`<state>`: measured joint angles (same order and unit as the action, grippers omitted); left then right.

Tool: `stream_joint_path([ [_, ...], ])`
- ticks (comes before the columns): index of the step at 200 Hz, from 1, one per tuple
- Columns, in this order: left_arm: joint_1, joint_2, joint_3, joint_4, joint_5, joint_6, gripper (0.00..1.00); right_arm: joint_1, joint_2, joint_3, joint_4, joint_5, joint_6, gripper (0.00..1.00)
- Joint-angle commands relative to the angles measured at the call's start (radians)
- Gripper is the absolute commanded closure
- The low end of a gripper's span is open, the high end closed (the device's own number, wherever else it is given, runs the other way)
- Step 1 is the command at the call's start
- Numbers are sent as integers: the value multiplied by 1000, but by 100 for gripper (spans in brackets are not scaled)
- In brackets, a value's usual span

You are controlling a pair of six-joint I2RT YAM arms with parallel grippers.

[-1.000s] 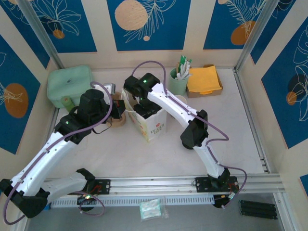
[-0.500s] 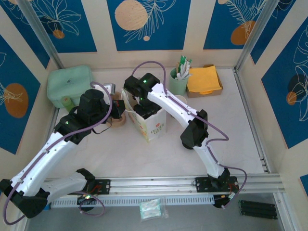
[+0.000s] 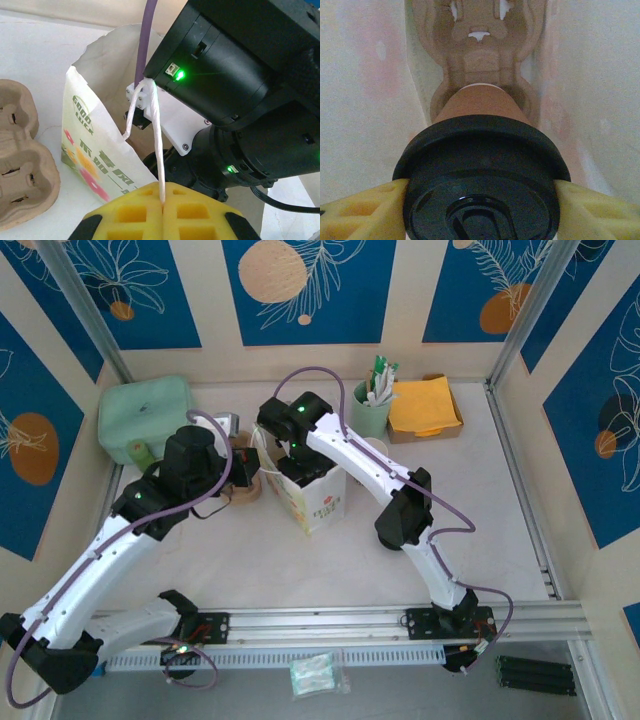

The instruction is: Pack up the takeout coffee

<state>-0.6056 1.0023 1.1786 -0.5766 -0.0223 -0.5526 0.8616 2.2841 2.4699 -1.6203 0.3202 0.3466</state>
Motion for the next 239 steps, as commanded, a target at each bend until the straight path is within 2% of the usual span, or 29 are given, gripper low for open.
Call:
stream_joint_path([
  [1,9,-20,-8,2,-4,-8,100,-4,-15,-7,-76,-24,-9,36],
  [239,8,-23,-12,-3,-15,-7,100,-1,-35,-6,-114,-24,-18,36],
])
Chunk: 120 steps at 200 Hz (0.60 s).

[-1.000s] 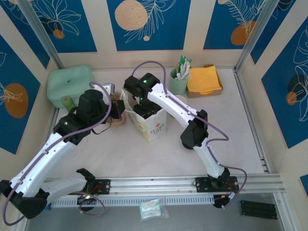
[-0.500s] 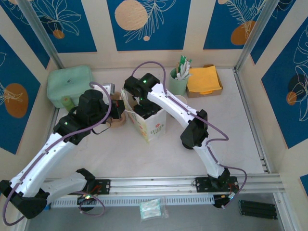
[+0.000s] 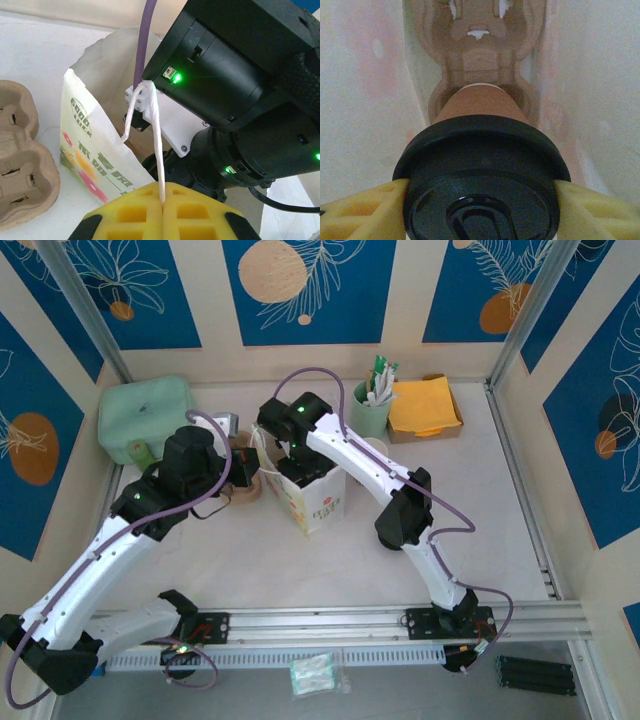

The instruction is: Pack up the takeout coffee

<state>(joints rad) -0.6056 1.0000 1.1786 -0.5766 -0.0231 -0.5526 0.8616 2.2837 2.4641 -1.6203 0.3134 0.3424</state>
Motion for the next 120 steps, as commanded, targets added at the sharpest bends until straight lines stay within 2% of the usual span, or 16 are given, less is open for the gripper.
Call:
stream_joint_path([
  [1,8,-21,-12,-3,-14,-7,100,-1,-35,-1,-113,-18,-13,36],
  [120,8,-26,-12,-6,-14,-13,100,-16,-77,-91,-118,-6,-24,36],
])
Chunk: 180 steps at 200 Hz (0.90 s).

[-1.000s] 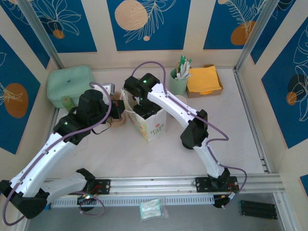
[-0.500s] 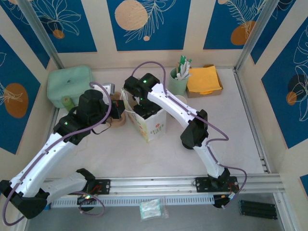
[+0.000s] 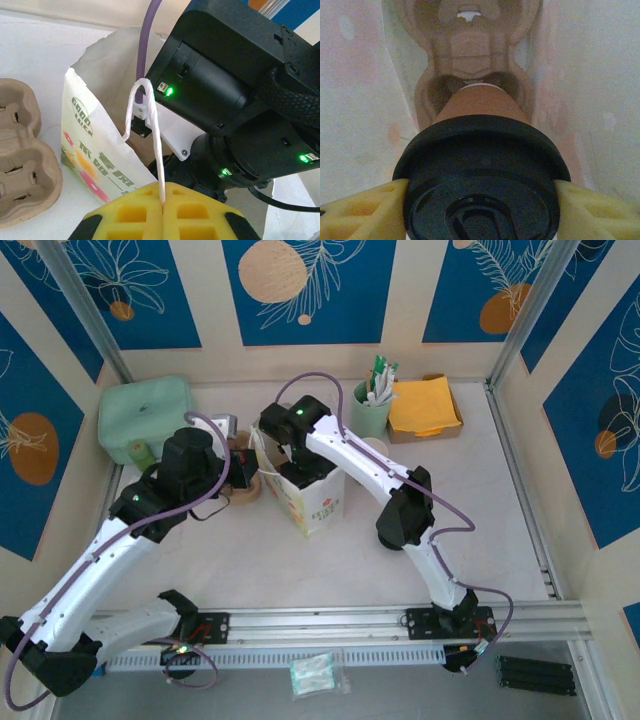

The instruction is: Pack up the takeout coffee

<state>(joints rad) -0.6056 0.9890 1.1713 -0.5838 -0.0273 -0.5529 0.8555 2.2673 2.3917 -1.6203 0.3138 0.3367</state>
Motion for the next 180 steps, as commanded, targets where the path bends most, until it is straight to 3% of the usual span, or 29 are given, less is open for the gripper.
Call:
stream_joint_path([
  [1,8,-15,-4,1,-10,-13,100,-11,-61,-18,-118,-8,-18,36],
  [180,8,-5,1,2,-10,-19,100,-14,-51,-35,-105,-31,-28,37],
])
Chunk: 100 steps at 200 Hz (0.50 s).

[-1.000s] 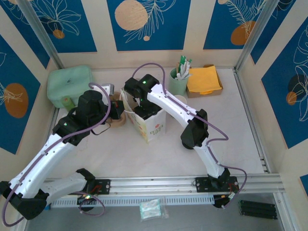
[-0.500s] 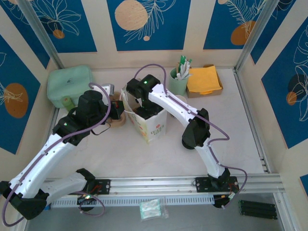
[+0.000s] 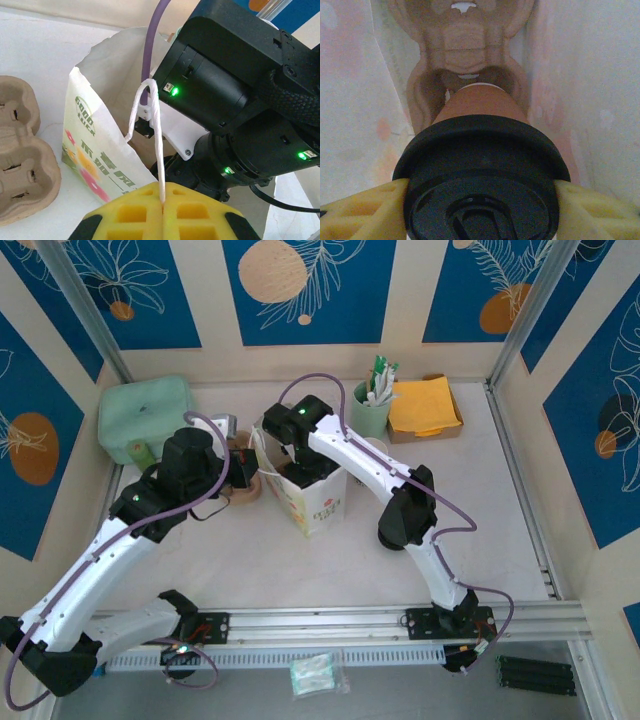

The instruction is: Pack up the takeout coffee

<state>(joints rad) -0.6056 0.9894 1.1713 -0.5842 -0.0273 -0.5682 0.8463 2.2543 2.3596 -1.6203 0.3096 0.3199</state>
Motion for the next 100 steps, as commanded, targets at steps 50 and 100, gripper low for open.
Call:
stream_joint_path([
  [50,7,-5,1,3,-10,-2,100,-4,-38,-1,-105,-28,-12,37],
  [100,8,-7,2,1,-11,-2,100,-3,-34,-2,-104,-32,-14,37],
])
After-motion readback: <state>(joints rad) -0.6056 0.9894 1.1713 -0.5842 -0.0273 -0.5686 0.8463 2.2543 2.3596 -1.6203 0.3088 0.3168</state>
